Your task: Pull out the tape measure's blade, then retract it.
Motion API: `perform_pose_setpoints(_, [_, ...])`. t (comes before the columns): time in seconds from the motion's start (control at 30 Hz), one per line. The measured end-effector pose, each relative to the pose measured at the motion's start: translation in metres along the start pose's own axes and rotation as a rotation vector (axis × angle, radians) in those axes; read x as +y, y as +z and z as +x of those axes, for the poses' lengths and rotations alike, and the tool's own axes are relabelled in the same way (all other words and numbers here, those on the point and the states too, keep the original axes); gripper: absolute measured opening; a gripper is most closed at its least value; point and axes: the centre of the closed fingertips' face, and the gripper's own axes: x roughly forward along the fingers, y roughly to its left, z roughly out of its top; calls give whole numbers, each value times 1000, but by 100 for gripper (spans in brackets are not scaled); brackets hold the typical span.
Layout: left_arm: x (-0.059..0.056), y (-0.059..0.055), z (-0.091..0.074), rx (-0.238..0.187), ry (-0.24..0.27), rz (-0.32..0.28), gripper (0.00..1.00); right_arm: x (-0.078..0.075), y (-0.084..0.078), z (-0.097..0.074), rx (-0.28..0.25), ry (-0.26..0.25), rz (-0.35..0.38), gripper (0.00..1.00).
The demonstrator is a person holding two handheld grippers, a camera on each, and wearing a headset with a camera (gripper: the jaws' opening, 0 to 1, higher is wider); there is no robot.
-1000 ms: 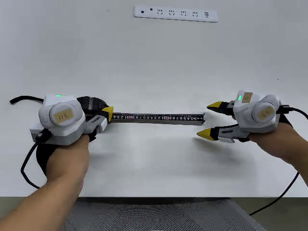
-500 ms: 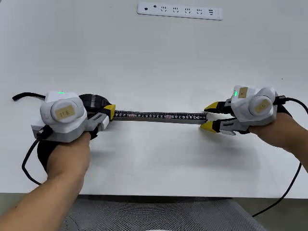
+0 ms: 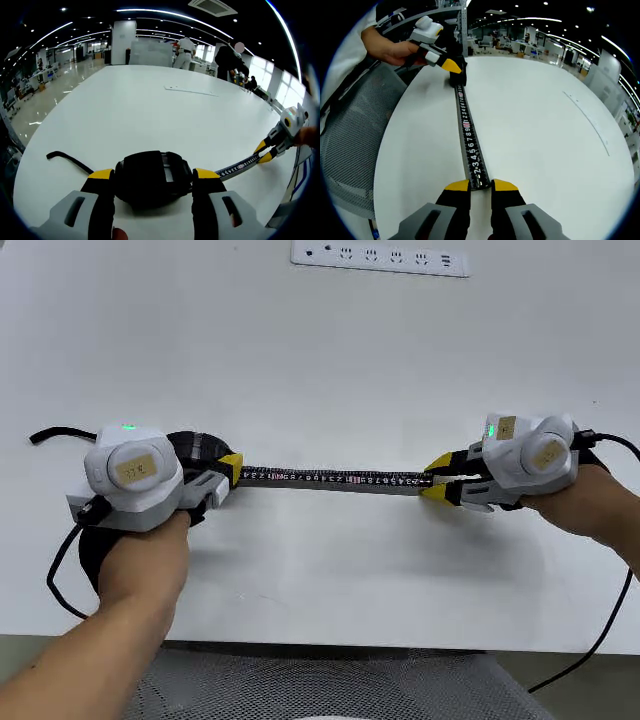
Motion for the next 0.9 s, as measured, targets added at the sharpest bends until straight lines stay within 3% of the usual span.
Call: perform_pose_setpoints(0.9, [2,-2,0,45,-3,8,54,-1,-1,1,31,-3,4,10])
